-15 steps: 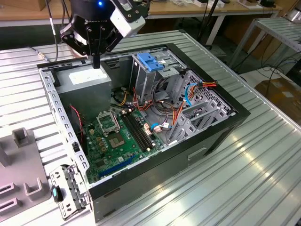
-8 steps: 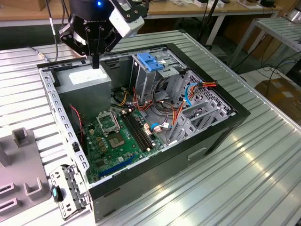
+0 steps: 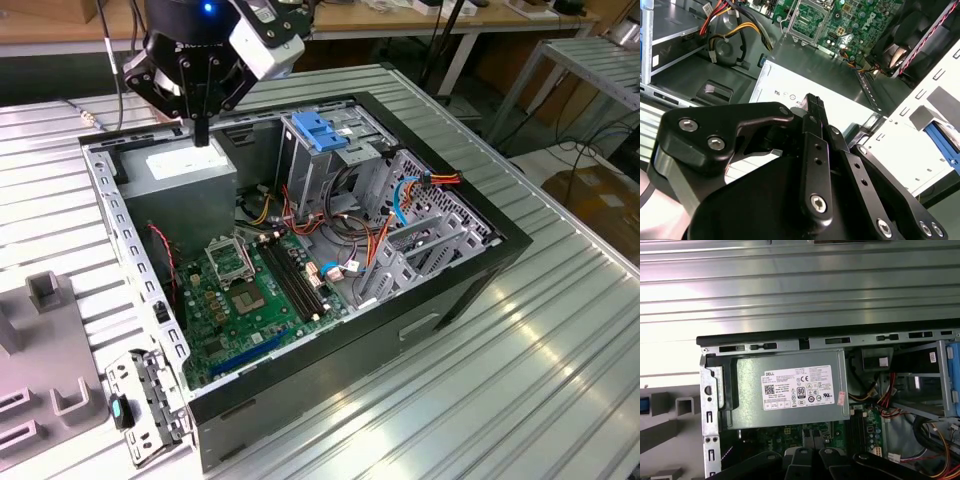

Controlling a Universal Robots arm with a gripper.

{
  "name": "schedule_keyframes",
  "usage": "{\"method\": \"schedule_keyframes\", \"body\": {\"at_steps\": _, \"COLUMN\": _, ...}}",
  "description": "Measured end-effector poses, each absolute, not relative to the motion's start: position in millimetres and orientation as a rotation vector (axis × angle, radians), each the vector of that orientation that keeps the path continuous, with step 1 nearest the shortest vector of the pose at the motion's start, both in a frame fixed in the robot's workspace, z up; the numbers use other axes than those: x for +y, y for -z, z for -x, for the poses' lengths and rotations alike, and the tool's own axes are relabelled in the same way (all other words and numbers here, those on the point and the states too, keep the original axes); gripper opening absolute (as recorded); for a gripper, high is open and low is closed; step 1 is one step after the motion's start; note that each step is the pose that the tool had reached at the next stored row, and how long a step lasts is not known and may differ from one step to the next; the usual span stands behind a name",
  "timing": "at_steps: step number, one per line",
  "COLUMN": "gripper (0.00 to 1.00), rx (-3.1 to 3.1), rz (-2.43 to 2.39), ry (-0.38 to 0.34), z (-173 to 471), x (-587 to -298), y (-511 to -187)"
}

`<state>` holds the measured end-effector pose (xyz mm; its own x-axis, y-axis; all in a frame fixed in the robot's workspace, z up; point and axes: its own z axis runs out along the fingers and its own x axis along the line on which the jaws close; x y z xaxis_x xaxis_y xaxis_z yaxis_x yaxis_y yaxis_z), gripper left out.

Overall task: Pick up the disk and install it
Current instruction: 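Reach for the disk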

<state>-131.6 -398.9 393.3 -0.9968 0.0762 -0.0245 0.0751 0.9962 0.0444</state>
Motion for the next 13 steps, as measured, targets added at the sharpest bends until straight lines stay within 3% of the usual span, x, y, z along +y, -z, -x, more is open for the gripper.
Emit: {"method": "schedule_keyframes", "body": {"at_steps": 13, "gripper": 0.11, "rx": 3.113, "rz": -0.118, "ry": -0.068, "z": 135.7, "x": -398.9, "y": -393.3}}
